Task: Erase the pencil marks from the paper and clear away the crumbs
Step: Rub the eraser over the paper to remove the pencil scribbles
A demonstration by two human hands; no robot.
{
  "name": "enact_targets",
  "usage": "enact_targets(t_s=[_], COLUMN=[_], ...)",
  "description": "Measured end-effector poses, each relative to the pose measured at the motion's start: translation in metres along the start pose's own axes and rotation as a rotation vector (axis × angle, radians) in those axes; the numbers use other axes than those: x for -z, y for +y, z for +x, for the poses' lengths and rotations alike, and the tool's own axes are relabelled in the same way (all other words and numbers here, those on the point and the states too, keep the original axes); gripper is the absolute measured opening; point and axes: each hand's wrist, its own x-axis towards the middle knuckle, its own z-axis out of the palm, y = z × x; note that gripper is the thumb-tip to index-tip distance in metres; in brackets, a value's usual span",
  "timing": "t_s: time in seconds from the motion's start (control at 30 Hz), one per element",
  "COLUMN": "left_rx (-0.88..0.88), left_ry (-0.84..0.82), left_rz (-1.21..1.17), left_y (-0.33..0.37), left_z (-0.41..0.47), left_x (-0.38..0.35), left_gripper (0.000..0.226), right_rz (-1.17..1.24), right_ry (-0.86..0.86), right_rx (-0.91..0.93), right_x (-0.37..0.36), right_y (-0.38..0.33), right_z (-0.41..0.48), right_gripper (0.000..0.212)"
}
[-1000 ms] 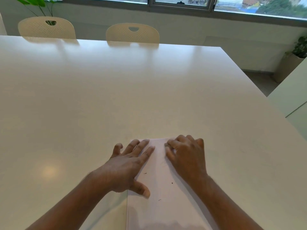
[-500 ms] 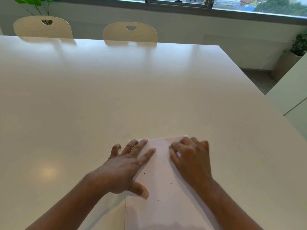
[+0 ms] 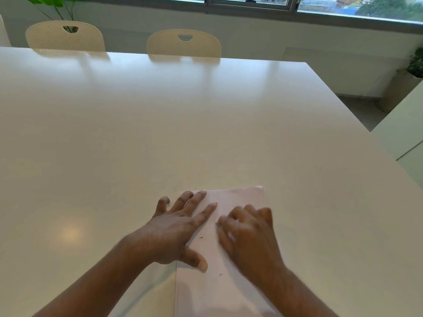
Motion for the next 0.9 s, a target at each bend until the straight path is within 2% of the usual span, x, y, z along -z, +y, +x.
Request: enact_targets(t_s=[0.07, 0.27, 0.47, 0.63, 0.8, 0.9], left_rx=[-0.003, -0.015, -0.012, -0.021, -0.027, -0.030], left_ry=[0.009, 0.016, 0.016, 0.010, 0.018, 0.020], left_rz=[0.001, 0.015, 0.024, 0.033, 0.039, 0.049], left_y=[-0.001, -0.001, 0.001, 0.002, 0.002, 0.001], left_z=[0.001, 0.000, 0.000, -0.001, 0.000, 0.000], left_x=[-0.001, 0.000, 0.000, 0.002, 0.002, 0.002], left_gripper=[0.131, 0.126, 0.125, 0.120, 0.119, 0.118], right_rz=[-0.002, -0.063, -0.004, -0.068, 0.046, 0.002], right_ry=[-0.019, 0.021, -0.010, 0.018, -0.001, -0.013], right_rx=[0.039, -0.170, 0.021, -0.162, -0.030, -0.009], right_x=[0.002, 0.002, 0.005, 0.006, 0.007, 0.006], right_y=[-0.002, 0.036, -0.003, 0.034, -0.003, 0.005], right_z=[-0.007, 0.007, -0.013, -0.001, -0.020, -0.018], right_gripper=[0.019, 0.008, 0.020, 0.009, 0.015, 0.017])
